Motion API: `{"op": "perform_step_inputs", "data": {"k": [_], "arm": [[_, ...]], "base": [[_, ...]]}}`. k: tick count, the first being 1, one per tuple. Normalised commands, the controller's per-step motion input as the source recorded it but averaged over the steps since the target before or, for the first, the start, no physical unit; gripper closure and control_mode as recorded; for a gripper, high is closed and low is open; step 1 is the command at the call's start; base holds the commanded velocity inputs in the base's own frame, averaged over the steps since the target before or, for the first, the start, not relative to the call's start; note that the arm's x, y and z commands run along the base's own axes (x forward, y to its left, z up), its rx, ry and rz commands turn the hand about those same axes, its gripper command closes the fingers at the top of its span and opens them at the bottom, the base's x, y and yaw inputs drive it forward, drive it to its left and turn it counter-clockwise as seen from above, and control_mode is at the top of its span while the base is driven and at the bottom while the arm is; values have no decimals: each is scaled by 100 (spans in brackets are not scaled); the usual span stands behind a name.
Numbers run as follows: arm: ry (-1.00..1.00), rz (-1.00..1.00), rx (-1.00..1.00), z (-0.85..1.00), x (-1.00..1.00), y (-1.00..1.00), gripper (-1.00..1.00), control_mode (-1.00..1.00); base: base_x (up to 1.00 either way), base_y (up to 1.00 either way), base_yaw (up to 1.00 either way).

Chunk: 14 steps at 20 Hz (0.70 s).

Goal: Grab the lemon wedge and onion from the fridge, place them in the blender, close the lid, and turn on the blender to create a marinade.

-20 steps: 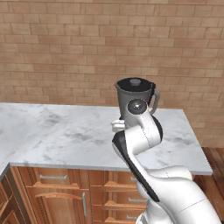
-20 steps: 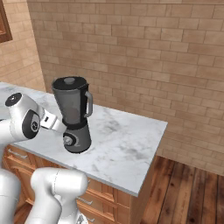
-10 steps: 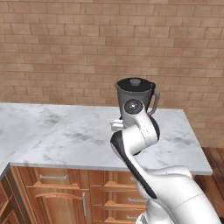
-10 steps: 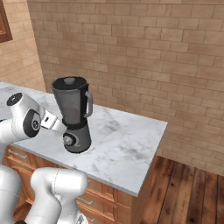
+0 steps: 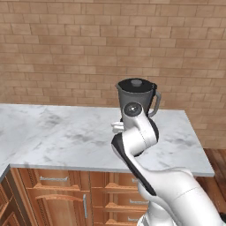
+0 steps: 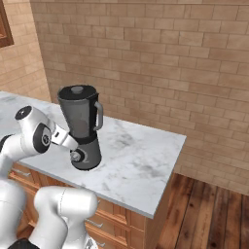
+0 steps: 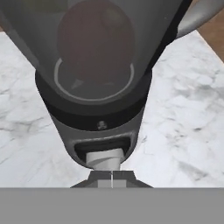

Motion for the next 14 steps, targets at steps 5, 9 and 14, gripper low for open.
{"op": "perform_step_inputs", "data": {"k": [5, 9, 14], "arm": [[1, -2, 0, -10, 26, -3, 100, -100], [1, -2, 0, -8, 33, 0, 100, -100], [0, -2, 0, -12, 31, 0, 100, -100]], "base": [[0, 0, 0], [0, 0, 0], [0, 0, 0]]}}
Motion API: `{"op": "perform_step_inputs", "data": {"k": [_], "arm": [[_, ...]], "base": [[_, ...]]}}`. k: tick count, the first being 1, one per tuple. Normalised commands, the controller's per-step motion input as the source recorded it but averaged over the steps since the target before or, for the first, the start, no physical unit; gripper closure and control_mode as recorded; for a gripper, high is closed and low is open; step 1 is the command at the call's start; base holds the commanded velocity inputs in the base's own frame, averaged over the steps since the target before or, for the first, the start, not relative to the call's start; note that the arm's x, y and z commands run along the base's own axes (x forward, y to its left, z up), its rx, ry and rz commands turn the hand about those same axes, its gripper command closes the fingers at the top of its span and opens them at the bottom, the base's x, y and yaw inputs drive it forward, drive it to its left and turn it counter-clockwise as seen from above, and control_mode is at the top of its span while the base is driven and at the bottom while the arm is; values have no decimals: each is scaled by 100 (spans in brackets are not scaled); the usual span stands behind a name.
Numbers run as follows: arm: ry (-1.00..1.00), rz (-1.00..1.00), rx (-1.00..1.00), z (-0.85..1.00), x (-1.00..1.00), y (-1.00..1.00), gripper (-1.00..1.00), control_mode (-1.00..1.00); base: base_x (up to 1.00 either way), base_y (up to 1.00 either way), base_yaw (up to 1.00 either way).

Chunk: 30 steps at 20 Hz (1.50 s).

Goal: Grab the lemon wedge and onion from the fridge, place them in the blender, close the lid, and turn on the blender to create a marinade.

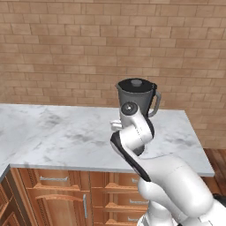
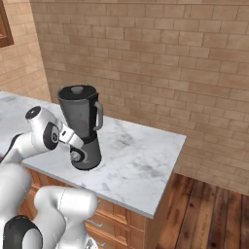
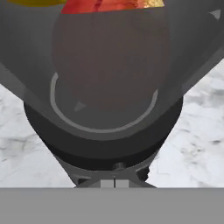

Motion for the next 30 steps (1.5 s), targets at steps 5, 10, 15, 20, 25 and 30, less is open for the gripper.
{"op": "perform_step_inputs", "data": {"k": [5, 10, 15, 20, 25, 30], "arm": [[0, -1, 0, -22, 29, 0, 100, -100], [0, -2, 0, -27, 21, -6, 100, -100], [-10, -2, 0, -32, -5, -42, 100, -100], [-23, 0, 0, -26, -14, -63, 100, -100], [-9, 1, 0, -13, 10, -44, 100, -100], [0, 1, 0, -4, 53, -2, 100, -100]], "base": [[0, 0, 0], [0, 0, 0], [0, 0, 0], [0, 0, 0], [0, 0, 0], [0, 0, 0]]}}
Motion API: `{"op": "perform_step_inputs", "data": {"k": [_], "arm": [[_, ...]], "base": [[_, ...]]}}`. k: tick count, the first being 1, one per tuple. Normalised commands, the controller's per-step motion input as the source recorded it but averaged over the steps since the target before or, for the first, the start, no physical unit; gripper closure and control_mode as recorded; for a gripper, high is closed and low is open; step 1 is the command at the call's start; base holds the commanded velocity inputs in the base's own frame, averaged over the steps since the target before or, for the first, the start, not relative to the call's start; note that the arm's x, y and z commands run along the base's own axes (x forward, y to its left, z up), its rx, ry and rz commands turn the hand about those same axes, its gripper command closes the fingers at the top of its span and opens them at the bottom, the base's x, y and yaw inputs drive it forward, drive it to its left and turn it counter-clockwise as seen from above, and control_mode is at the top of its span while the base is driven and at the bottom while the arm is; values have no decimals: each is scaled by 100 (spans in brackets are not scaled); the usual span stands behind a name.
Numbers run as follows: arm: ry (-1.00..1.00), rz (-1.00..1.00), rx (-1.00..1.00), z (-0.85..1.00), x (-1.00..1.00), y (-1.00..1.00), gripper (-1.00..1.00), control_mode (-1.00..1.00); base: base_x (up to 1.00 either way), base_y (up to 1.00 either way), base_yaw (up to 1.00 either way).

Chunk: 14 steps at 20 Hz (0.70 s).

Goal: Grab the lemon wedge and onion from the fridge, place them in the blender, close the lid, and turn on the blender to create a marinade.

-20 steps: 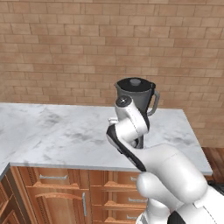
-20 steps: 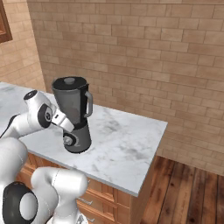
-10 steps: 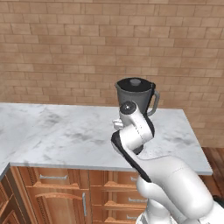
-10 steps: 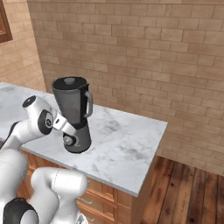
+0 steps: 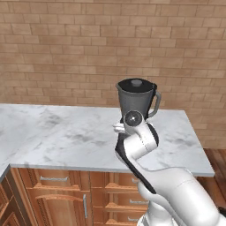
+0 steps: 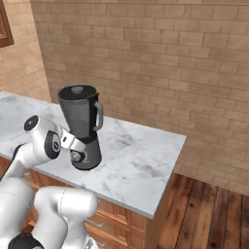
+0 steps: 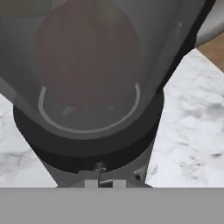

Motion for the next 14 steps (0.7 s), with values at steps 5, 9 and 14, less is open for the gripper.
{"op": "perform_step_inputs", "data": {"k": [5, 9, 14], "arm": [[0, 0, 0, 0, 50, 19, 100, -100], [0, 0, 0, 0, 43, 27, 100, -100], [-1, 0, 0, -13, 33, 28, 100, -100]], "base": [[0, 0, 0], [0, 0, 0], [0, 0, 0]]}}
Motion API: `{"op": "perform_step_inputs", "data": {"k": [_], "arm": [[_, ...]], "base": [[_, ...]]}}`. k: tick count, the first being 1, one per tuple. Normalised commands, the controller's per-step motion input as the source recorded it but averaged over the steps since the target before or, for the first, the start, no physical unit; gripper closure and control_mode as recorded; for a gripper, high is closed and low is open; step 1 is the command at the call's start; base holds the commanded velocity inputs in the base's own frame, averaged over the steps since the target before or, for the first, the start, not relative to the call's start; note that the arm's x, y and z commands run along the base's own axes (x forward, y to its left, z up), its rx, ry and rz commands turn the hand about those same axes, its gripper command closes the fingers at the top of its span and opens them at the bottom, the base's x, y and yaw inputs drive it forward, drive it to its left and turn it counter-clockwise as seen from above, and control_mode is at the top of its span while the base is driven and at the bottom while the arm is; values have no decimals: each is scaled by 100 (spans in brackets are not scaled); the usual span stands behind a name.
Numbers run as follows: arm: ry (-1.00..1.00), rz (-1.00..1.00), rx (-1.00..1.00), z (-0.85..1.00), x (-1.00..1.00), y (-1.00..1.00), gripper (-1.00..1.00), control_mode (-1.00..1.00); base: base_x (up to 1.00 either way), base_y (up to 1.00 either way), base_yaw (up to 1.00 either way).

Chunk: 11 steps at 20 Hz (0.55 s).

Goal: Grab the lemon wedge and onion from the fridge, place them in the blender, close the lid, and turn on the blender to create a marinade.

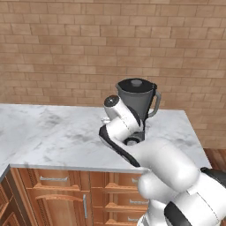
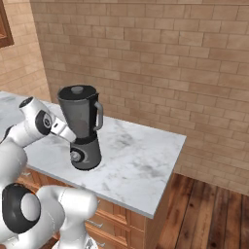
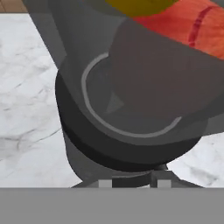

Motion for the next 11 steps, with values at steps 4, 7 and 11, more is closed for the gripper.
{"op": "perform_step_inputs", "data": {"k": [4, 7, 11], "arm": [[-19, 0, 0, -54, 3, 9, 100, -100], [-34, -4, 0, -45, -15, -1, 100, -100], [-29, -4, 0, -13, -33, -22, 100, -100]], "base": [[0, 0, 0], [0, 0, 0], [0, 0, 0]]}}
